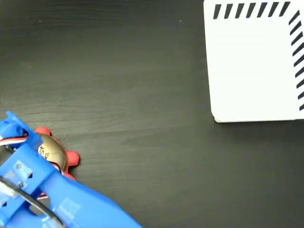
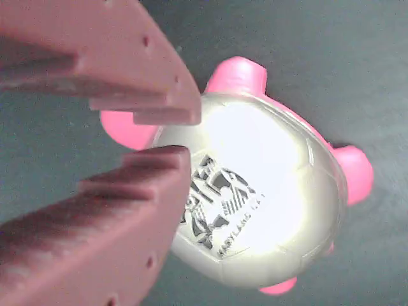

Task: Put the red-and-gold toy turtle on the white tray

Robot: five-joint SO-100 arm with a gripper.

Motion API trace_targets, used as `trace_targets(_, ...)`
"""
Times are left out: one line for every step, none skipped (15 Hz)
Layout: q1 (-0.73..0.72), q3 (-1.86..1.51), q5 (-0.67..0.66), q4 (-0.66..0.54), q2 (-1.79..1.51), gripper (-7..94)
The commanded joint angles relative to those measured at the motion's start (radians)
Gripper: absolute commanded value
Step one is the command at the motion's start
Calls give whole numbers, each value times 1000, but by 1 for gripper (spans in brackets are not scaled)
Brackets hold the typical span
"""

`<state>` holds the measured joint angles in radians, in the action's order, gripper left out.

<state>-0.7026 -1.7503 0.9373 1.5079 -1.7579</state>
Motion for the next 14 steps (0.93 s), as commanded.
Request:
trace_targets(-5, 55, 28, 6, -20, 0)
trace_targets(-3, 58, 46, 9, -9, 0)
trace_targets(-8, 66, 100, 5, -9, 0)
trace_targets(-17, 72, 144, -2, -9, 0)
trace_targets(-26, 74, 186, -6, -9, 0)
trace_targets(-37, 74, 219, -8, -9, 0)
trace_targets(-44, 72, 256, -6, -11, 2)
trace_targets(-49, 71, 293, -5, -12, 7)
trace_targets(-49, 67, 318, -3, -9, 10)
trace_targets(-43, 61, 334, -2, -8, 11)
trace_targets(-35, 48, 348, -6, -6, 16)
trace_targets(-28, 43, 362, -6, 5, 20)
trace_targets(-23, 43, 377, -5, 15, 22)
trace_targets(-14, 43, 387, -5, 20, 24)
